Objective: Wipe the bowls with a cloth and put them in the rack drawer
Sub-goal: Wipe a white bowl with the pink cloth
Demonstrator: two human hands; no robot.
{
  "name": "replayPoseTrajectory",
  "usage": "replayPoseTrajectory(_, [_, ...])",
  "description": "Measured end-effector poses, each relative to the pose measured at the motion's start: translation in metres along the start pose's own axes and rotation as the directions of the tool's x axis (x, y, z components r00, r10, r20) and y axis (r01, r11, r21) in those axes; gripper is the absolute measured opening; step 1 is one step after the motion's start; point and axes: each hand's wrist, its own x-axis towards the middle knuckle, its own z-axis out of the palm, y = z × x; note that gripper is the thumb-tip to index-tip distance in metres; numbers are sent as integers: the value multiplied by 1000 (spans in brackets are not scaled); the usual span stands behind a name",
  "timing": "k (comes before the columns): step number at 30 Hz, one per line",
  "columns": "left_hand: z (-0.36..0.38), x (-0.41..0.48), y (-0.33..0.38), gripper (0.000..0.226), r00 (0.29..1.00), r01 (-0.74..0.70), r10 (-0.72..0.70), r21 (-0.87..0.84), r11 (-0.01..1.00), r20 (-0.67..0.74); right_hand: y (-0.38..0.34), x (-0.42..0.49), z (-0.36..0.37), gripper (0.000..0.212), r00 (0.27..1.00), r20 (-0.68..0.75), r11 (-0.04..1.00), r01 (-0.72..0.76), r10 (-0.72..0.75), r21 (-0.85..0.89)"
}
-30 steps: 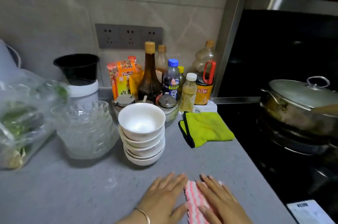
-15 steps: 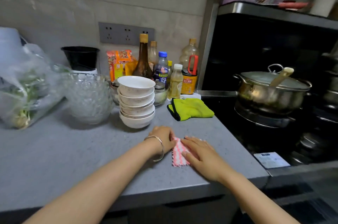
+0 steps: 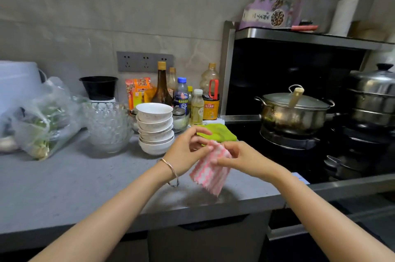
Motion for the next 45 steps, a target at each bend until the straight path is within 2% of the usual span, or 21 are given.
replayPoseTrajectory(2, [0,-10,17,19,995,68,-78,-148,987,-62,-23,-13,0,19,999,38,985,-11,5,170])
replayPoseTrajectory(4, [1,-21,30,14,982,146,-173,-276,950,-76,-41,-24,5,16,1000,26,963,-6,-2,269])
replayPoseTrajectory(6, [0,-29,39,18,975,167,-205,-320,933,-89,-53,-33,10,18,998,57,948,-24,6,318])
replayPoseTrajectory(8, [-3,-35,49,23,979,150,-184,-311,939,-84,-63,-41,12,26,982,180,932,-113,52,345])
replayPoseTrajectory(11, [-12,-39,63,18,991,98,-116,-222,970,-70,-75,-45,16,38,927,347,874,-283,144,394])
replayPoseTrajectory(13, [-22,-39,66,19,996,63,-68,-85,994,-62,-80,-41,23,38,912,375,834,-334,168,439])
replayPoseTrajectory(15, [-36,-34,62,19,994,57,-51,53,997,-98,-82,-35,33,25,918,347,789,-355,192,502])
replayPoseTrajectory(17, [-57,-27,49,16,974,81,-60,90,993,-220,-81,-25,42,17,928,297,711,-366,227,600])
replayPoseTrajectory(19, [-82,-23,32,16,939,96,-40,147,984,-341,-78,-12,48,20,933,251,623,-358,256,695])
replayPoseTrajectory(22, [-114,-22,5,28,920,151,-27,289,945,-391,-68,12,54,23,933,191,548,-336,304,766])
replayPoseTrajectory(25, [-134,-11,-18,42,938,182,-1,490,852,-345,-55,39,56,21,927,173,444,-315,332,839])
replayPoseTrajectory(27, [-142,3,-27,48,953,163,49,644,747,-298,-46,56,53,27,929,184,355,-298,320,886])
replayPoseTrajectory(30, [-149,31,-36,49,973,126,74,775,619,-217,-32,83,47,38,938,210,251,-281,274,926])
replayPoseTrajectory(33, [-154,54,-42,38,993,78,32,854,515,-110,-22,106,38,39,945,206,255,-271,256,928])
replayPoseTrajectory(37, [-156,72,-42,31,999,-2,-36,951,309,14,-12,127,31,38,945,216,254,-278,244,927])
replayPoseTrajectory(42, [-160,79,-47,25,995,-15,-93,962,273,42,-9,135,30,42,947,225,187,-269,229,945])
replayPoseTrajectory(45, [-164,80,-43,25,998,-25,-48,931,364,46,-14,130,28,42,955,220,145,-251,200,957])
